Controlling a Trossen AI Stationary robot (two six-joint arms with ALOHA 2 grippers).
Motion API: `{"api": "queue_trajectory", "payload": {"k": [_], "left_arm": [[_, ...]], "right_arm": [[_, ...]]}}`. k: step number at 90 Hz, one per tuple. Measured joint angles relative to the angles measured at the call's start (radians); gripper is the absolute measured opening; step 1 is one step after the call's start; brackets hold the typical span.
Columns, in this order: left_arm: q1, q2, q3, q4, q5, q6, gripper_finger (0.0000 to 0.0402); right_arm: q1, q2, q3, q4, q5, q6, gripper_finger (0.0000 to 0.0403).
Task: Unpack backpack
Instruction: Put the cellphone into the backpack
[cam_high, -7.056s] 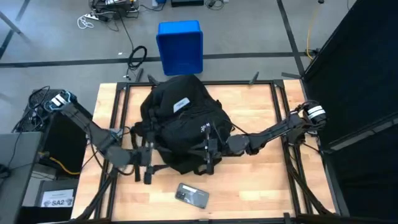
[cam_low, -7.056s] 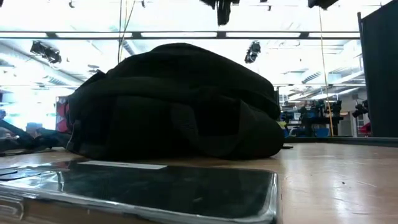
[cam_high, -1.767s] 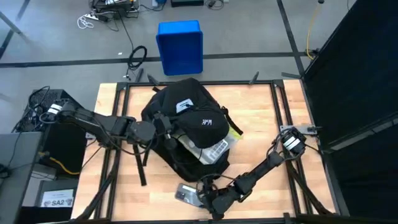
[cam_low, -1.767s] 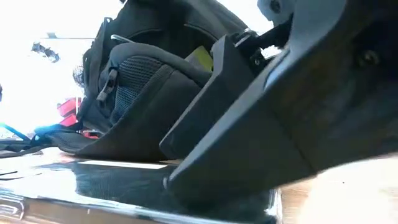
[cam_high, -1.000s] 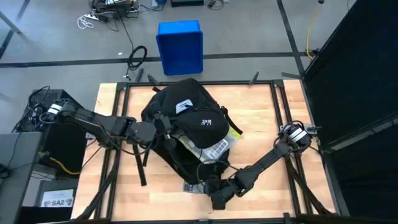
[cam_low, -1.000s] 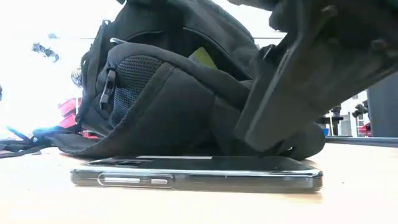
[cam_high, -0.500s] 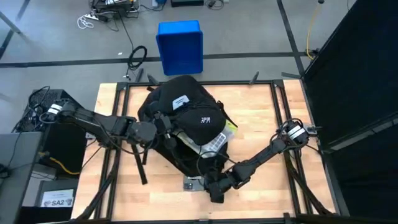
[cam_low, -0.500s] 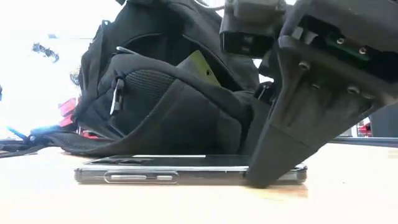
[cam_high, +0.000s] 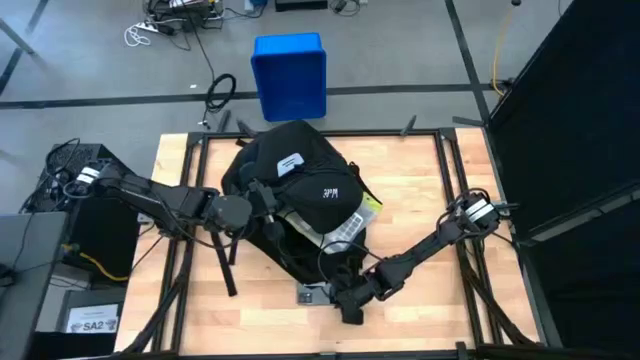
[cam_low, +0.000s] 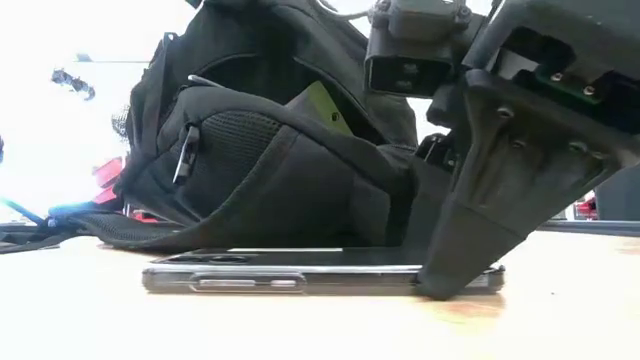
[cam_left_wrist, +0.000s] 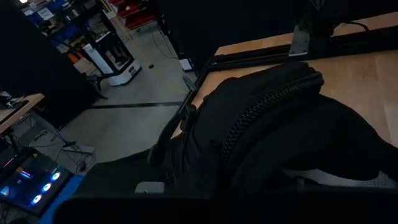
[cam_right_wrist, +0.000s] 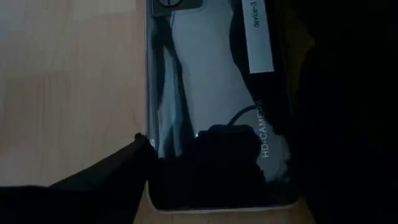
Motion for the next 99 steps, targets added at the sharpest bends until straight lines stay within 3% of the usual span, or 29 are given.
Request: {"api": "queue_trajectory", "payload": {"k": [27,46,54,81,90,99], "left_arm": [[0.000,0.000,0.000,-0.002,0.001,0.000,0.0000],[0.000,0.000,0.000,-0.004,0.003,0.000,0.0000],[0.000,0.000,0.000,-0.004,0.003,0.000,0.0000],[0.000,0.000,0.000,-0.006,0.003,-0.001,0.0000],[0.000,0.000,0.000,-0.006,0.013,-0.001,0.0000],[0.000,0.000,0.000,-0.006,0.014,-0.001,0.0000]], "right_arm": [[0.029,0.002,0.080,-0.051,-0.053,-0.054,0.0323],[0.057,-0.017,0.143,-0.061,-0.007,-0.094,0.0315],[0.063,-0.021,0.180,-0.082,0.030,-0.116,0.0223],[0.076,-0.051,0.273,-0.189,0.119,-0.158,0.0072],[0.065,-0.044,0.273,-0.165,0.018,-0.143,0.0048],[0.056,-0.043,0.241,-0.078,-0.071,-0.120,0.0062]]}}
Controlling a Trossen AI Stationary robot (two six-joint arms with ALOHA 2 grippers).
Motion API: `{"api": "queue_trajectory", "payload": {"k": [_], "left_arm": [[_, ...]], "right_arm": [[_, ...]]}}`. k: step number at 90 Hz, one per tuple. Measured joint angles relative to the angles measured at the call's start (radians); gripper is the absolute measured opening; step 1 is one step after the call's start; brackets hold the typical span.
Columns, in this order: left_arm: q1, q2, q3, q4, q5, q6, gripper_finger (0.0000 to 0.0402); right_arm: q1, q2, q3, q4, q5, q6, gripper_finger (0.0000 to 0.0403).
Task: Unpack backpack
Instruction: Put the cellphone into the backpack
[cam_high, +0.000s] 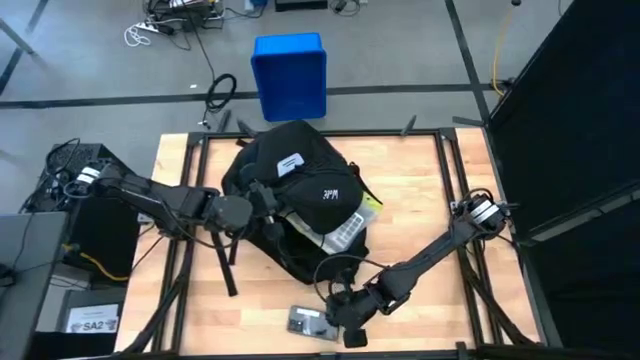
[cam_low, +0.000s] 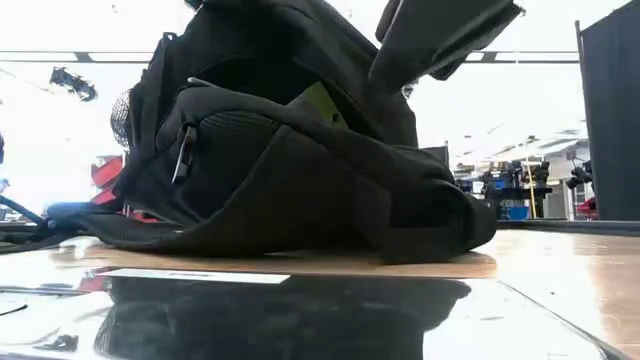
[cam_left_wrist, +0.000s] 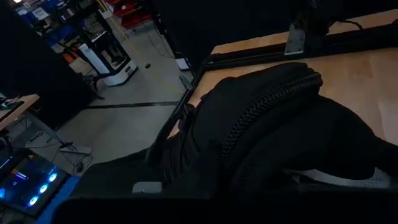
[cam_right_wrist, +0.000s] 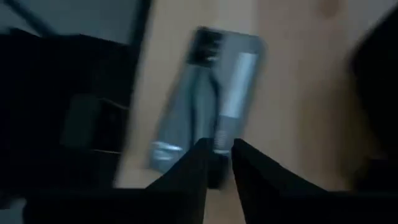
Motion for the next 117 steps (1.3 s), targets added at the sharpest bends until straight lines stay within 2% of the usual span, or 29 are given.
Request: {"api": "queue_trajectory", "payload": {"k": [23,36,52,73,90,117], "left_arm": [[0.000,0.000,0.000,0.003,0.002,-0.002,0.0000],[0.000,0.000,0.000,0.003,0.003,-0.002,0.0000],[0.000,0.000,0.000,0.003,0.003,-0.002,0.0000],[0.001,0.000,0.000,0.005,0.003,-0.002,0.0000],[0.006,0.000,0.000,0.005,0.007,-0.003,0.0000],[0.010,0.000,0.000,-0.007,0.023,-0.013,0.0000]], "right_arm": [[0.007,0.001,-0.119,0.221,-0.011,-0.058,0.0192],[0.010,0.001,-0.166,0.301,-0.022,-0.074,0.0213],[0.010,0.001,-0.214,0.354,-0.023,-0.064,0.0177],[0.010,0.062,-0.215,0.475,-0.071,-0.105,0.0082],[-0.006,0.100,-0.200,0.392,-0.073,-0.068,0.0010],[-0.019,0.030,-0.199,0.100,-0.020,0.073,0.0015]]}}
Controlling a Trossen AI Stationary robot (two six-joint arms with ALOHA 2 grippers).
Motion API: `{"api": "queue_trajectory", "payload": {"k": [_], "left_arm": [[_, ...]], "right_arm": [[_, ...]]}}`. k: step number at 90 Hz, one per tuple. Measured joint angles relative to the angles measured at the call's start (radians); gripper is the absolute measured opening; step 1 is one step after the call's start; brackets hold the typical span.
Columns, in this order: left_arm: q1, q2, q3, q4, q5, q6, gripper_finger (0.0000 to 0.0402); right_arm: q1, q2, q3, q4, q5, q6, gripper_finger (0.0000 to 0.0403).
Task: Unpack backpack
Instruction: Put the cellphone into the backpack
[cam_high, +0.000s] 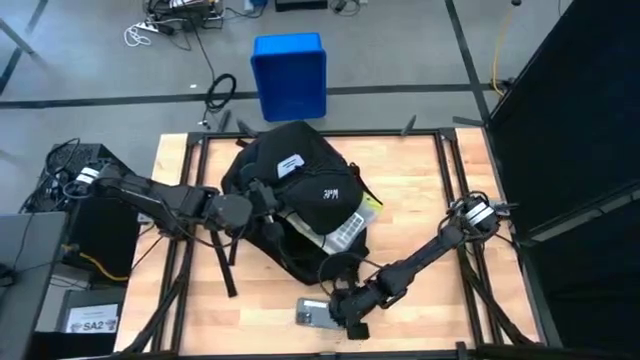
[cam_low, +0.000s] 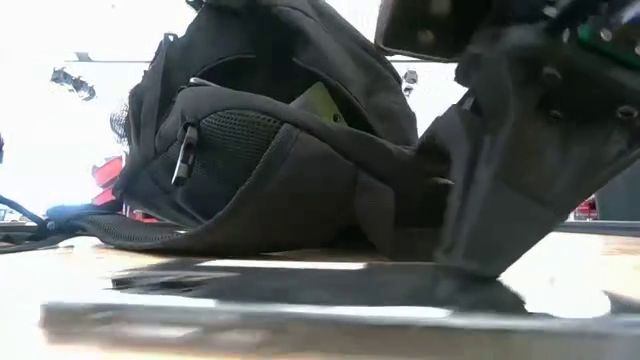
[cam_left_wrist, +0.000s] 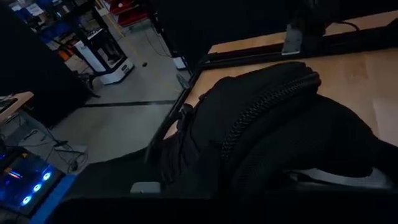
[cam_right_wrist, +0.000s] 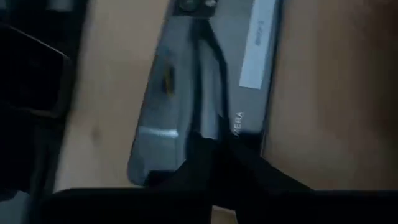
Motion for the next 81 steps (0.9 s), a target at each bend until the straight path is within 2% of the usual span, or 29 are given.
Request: {"api": "queue_trajectory", "payload": {"k": [12,19,33,45,70,81], "left_arm": [[0.000,0.000,0.000,-0.009,0.001,-0.010,0.0000],[0.001,0.000,0.000,-0.017,0.001,-0.011,0.0000],[0.002,0.000,0.000,-0.017,0.001,-0.011,0.0000],[0.002,0.000,0.000,-0.017,0.001,-0.011,0.0000],[0.002,0.000,0.000,-0.018,0.004,-0.012,0.0000],[0.002,0.000,0.000,-0.019,0.006,-0.012,0.0000]], "right_arm": [[0.005,-0.053,-0.007,-0.132,0.052,0.029,0.0003],[0.011,-0.093,-0.008,-0.148,0.083,0.029,0.0003],[0.026,-0.146,-0.006,-0.091,0.095,0.005,0.0041],[0.040,-0.136,-0.005,-0.017,0.092,-0.053,0.0116],[0.028,-0.050,-0.005,0.001,0.099,-0.051,0.0320],[0.022,-0.020,-0.005,0.013,0.104,-0.050,0.0375]]}}
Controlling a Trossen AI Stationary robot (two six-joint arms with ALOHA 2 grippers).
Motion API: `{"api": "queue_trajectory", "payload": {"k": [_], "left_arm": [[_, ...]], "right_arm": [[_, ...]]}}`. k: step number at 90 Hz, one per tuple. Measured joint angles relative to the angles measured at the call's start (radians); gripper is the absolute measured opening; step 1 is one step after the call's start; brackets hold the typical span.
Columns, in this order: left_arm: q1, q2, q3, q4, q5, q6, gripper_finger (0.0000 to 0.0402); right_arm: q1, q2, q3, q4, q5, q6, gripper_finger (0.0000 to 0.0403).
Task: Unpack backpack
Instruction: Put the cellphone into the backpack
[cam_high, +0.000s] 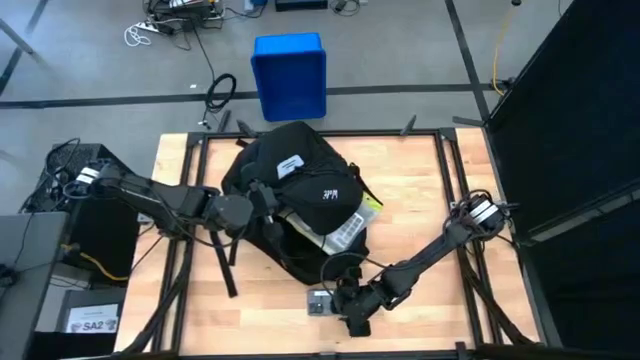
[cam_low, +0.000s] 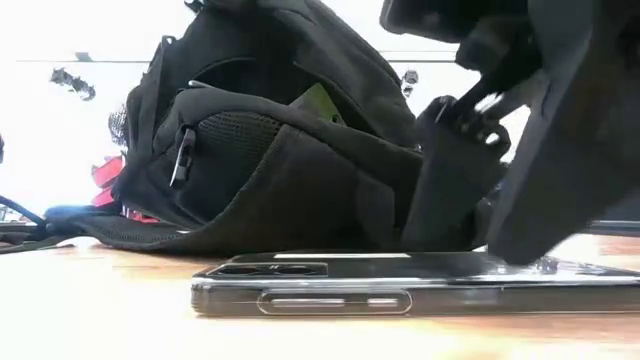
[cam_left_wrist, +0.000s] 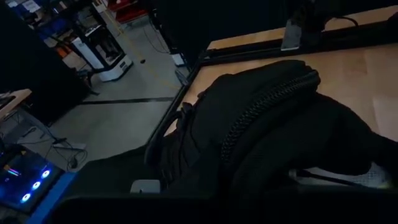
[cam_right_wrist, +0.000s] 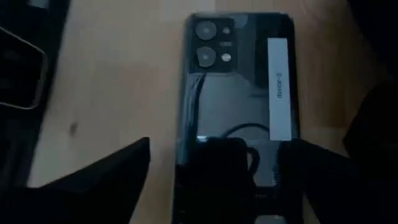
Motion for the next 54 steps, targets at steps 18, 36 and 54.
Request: {"api": "queue_trajectory", "payload": {"k": [18,36,54], "left_arm": [[0.000,0.000,0.000,0.000,0.001,0.000,0.0000],[0.000,0.000,0.000,0.000,0.001,0.000,0.0000],[0.000,0.000,0.000,-0.002,0.012,-0.004,0.0000]], "right_arm": [[-0.002,0.053,0.007,-0.035,0.009,0.020,0.0394],[-0.012,0.064,0.009,-0.084,-0.003,0.063,0.0384],[-0.027,0.064,0.008,-0.131,-0.039,0.066,0.0348]]}}
